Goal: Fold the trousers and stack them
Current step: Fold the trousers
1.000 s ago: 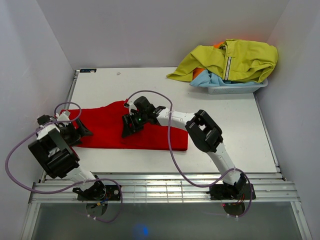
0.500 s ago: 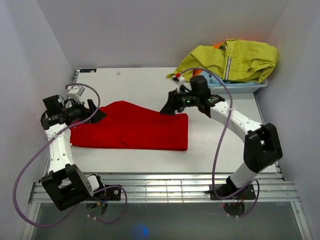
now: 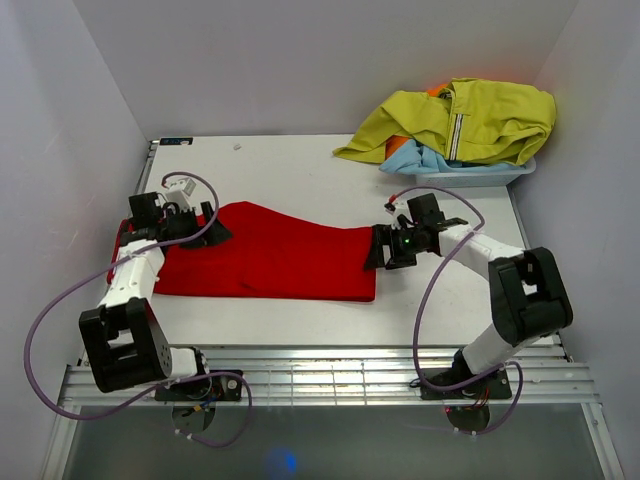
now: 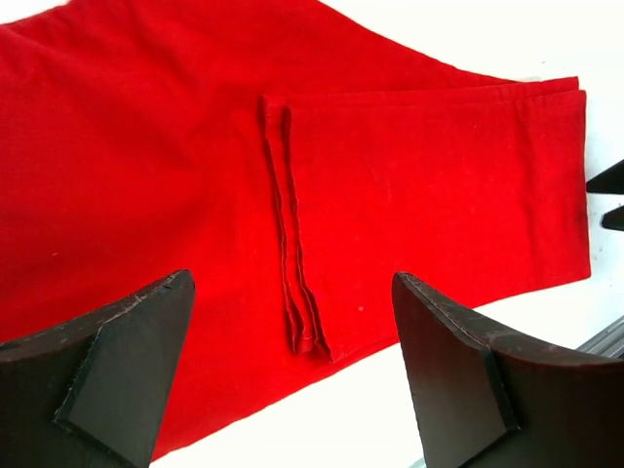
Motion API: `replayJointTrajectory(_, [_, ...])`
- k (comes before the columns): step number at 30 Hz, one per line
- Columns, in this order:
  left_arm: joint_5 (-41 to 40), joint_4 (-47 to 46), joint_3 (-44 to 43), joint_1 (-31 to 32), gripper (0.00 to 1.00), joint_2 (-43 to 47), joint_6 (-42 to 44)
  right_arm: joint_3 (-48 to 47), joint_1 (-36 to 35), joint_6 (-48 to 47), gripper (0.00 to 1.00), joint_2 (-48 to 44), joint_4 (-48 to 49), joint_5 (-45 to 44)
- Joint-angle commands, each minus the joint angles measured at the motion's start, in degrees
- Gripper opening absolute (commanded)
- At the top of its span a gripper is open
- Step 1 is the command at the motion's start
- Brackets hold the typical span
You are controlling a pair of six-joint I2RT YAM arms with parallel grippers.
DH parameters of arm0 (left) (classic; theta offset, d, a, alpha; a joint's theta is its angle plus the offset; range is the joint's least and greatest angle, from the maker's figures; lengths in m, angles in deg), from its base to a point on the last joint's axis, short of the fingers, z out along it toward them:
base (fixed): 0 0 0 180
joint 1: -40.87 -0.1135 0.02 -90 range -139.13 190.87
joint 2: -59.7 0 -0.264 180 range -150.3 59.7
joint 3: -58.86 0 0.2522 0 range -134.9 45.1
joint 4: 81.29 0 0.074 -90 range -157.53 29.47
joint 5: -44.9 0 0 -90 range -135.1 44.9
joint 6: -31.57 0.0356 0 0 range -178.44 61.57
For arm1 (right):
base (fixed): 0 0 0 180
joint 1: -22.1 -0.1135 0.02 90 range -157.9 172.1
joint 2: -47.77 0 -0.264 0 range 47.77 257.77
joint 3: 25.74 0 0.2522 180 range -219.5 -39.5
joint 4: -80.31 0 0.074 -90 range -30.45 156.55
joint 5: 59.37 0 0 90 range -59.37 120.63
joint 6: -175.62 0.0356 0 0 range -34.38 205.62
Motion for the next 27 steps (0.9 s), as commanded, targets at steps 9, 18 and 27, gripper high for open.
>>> replayJointTrajectory(9, [-10.3,-2.5,0.3,2.4,0.94,-4.5,-4.3,-2.6,3.7,-0.9,0.40,11.9,5.6,15.1])
replayJointTrajectory(18, [-8.7,-2.9,0.7,0.8,0.89,-9.7,-5.8,5.4,16.4,-8.1,0.08,13.8,12.9,32.7])
replayJointTrajectory(27, [-3.5,-1.8,0.6,-0.3,0.76,-13.3,-6.8,-0.3,25.6,-26.7,0.08,20.9,-5.5,38.6])
